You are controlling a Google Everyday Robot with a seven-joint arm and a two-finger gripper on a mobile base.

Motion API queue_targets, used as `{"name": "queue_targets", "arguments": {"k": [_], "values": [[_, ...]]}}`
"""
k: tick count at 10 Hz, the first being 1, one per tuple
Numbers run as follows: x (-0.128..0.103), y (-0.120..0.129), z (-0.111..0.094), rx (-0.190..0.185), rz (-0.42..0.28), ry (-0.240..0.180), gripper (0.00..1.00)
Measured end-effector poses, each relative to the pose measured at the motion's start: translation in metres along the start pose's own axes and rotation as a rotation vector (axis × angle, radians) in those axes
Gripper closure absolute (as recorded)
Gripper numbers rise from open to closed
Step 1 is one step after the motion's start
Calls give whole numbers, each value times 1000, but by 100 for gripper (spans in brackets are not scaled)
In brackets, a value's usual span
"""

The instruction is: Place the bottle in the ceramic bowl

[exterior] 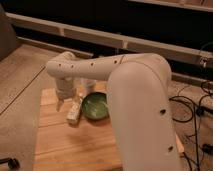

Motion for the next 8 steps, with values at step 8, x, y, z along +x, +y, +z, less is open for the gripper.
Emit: {"name": "queue_targets", "arguments": {"k": [8], "values": [[-3, -5, 31, 38, 31, 87, 35]]}}
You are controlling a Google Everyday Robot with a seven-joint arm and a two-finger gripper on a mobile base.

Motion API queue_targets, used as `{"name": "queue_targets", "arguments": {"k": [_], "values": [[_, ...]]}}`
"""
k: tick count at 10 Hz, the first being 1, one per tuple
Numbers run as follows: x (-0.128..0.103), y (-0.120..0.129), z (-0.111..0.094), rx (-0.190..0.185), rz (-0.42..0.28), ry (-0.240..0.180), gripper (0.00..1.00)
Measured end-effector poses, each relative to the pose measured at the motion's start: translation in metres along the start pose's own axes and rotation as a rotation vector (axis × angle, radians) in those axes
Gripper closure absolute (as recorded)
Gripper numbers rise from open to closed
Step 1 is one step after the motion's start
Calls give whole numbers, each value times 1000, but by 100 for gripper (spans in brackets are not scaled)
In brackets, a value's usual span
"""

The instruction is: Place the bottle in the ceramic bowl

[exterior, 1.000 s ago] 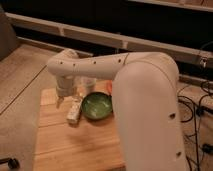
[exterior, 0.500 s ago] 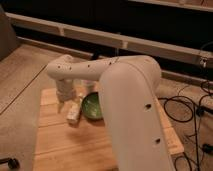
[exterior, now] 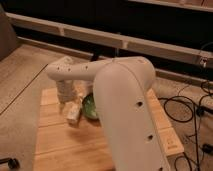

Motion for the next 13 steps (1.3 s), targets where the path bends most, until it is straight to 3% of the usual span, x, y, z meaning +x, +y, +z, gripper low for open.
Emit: {"name": "queue_targets", "arguments": {"k": [5, 10, 13], "values": [[-2, 7, 17, 18, 53, 18, 35], [-7, -7, 26, 53, 231, -14, 35], [-7, -9, 39, 83, 284, -19, 35]]}}
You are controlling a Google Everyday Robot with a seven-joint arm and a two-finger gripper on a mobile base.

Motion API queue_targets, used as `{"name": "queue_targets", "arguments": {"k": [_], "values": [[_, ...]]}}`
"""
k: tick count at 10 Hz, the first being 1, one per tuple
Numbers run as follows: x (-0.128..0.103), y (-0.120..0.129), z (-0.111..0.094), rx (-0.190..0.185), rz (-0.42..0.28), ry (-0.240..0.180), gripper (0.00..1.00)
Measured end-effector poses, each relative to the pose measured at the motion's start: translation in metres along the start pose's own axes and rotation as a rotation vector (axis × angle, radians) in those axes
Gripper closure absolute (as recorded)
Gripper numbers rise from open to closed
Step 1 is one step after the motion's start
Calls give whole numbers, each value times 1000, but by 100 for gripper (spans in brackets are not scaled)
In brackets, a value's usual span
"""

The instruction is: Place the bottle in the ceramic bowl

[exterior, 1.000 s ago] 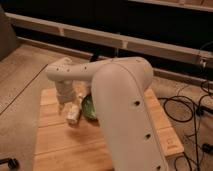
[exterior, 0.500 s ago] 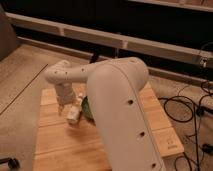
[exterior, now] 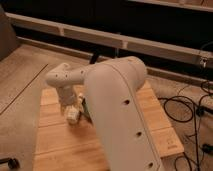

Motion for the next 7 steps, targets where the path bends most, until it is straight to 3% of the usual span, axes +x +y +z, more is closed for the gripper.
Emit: {"name": "queue_targets", "arguments": {"k": [3, 5, 7], "values": [[1, 9, 17, 7, 13, 13, 35], [5, 27, 31, 15, -13, 33, 35], [5, 30, 41, 24, -22, 41, 35]]}}
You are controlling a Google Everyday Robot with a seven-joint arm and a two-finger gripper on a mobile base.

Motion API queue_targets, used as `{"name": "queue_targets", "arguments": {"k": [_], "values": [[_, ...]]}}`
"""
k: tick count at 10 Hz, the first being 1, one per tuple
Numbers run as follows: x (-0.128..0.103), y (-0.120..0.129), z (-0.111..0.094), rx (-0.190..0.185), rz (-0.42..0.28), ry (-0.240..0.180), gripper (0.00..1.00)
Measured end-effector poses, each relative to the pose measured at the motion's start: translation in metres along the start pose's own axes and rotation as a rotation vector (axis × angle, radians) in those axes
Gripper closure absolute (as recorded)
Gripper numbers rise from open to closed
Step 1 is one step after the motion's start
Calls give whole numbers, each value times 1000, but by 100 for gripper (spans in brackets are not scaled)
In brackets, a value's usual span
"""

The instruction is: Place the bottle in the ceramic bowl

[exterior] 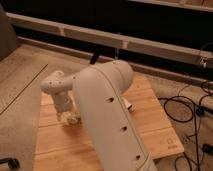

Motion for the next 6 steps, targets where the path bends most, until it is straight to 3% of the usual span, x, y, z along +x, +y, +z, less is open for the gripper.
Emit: {"name": "queue_targets", "arguments": {"k": [3, 6], "values": [[-2, -5, 8, 25, 1, 9, 35], [-8, -28, 6, 89, 26, -2, 35]]}}
